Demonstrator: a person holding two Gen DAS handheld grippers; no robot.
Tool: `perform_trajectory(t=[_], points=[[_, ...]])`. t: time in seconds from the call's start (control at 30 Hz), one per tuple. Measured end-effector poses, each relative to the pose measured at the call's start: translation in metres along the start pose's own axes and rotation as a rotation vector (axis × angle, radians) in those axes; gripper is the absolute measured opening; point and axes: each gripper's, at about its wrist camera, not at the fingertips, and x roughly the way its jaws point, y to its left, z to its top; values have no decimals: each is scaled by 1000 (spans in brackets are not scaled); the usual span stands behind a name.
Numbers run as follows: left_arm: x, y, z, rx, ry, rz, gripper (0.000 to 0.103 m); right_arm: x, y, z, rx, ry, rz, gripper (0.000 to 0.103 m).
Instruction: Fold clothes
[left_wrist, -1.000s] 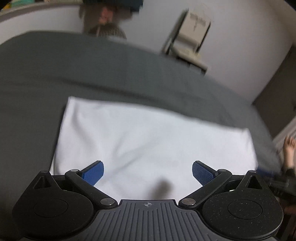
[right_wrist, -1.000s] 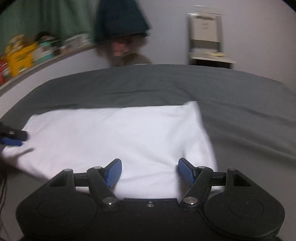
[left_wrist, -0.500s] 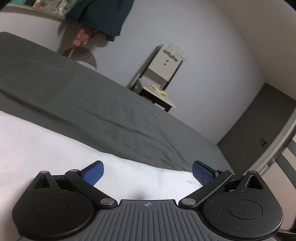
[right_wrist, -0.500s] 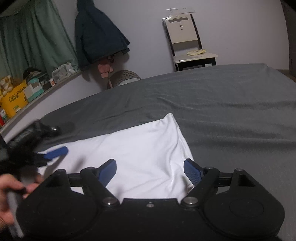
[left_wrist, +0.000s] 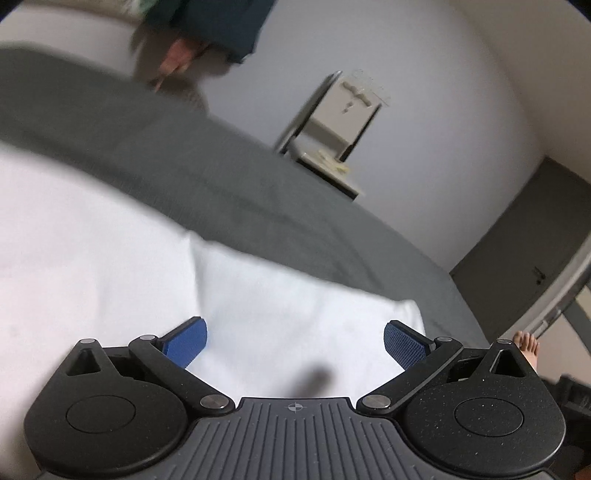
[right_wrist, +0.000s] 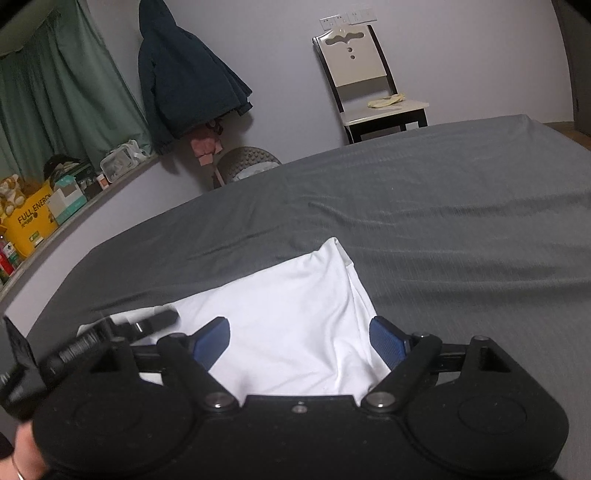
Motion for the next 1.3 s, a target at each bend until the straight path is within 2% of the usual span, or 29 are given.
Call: perform_trajectory(t=[0.1,0.2,0.27,0.3,0.37,0.5,0.6,0.73,0.8,0.87,1.0,1.1,1.23,1.3], points=[[-14,-6,-6,44,-5,20,103,-4,-4,-1,19,-6,-10,82],[-36,-7,-10,11,1,36,103,-9,-8,0,33,-18,-17,83],[-45,2,-21,-19,46,28,103,-11,-10,0,40,-26,-22,83],[-47,2,-26,12,47,20,103,-11,-12,0,47,-23,-26,83],[-52,-6,-26,63,78,34,103,-8,-14,-1,62,-10,-38,83],[-67,-3,-32,15,108,46,103,-4,-18,-3,64,20,-68,83],[-72,-3,-36,36,119,37,103,2,-26,-3,89,60,-85,83],[-80,3,-37,-20,150,11,103,7,-45,-4,174,134,-53,83],[-78,7,-42,-28,151,-2,103,12,-48,-7,177,166,-43,82],[-78,6,-47,-2,132,0,103,17,-51,-9,180,196,-28,74],[-80,6,-50,-28,104,-4,103,20,-61,-11,269,182,28,74],[-80,12,-50,-75,91,-24,103,18,-72,-11,384,174,61,74],[-78,9,-50,-65,87,-18,103,9,-69,-14,410,226,70,73],[-76,4,-51,-48,81,-2,103,5,-67,-19,424,243,93,68]])
